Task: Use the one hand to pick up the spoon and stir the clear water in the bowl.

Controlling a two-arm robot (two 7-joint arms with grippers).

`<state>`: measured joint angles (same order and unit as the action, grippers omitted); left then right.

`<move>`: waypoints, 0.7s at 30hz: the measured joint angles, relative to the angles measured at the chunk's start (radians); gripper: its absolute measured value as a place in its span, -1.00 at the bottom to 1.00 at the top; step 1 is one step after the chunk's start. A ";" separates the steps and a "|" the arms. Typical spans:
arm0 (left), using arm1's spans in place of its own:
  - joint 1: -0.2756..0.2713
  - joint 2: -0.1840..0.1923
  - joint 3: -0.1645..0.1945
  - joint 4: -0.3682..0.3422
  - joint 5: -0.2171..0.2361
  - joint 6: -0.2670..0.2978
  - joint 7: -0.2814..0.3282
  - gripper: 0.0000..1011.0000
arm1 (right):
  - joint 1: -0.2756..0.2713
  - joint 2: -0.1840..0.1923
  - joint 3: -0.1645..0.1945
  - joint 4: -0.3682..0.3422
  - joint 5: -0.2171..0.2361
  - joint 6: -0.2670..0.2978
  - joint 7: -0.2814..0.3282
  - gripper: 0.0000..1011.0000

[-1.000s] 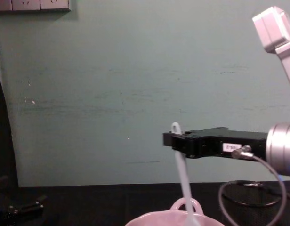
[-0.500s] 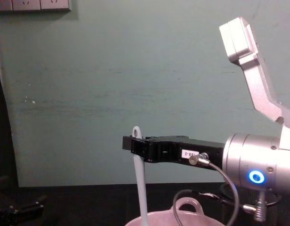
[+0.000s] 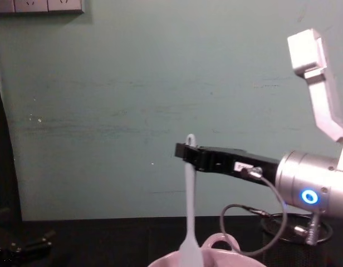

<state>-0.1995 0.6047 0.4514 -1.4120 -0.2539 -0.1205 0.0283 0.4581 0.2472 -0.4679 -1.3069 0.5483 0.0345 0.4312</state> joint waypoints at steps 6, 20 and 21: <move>0.000 0.000 0.000 0.000 0.000 0.000 0.000 1.00 | -0.018 0.030 0.016 -0.043 -0.024 0.008 -0.024 -0.77; 0.000 0.000 0.000 0.000 0.000 0.000 0.000 1.00 | -0.073 0.113 0.005 -0.193 -0.084 0.131 -0.043 -0.77; 0.000 0.000 0.000 0.000 0.000 0.000 0.000 1.00 | -0.076 0.114 -0.001 -0.206 -0.084 0.140 -0.037 -0.77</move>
<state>-0.1995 0.6047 0.4514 -1.4120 -0.2540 -0.1205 0.0283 0.3816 0.3616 -0.4690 -1.5132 0.4644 0.1741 0.3937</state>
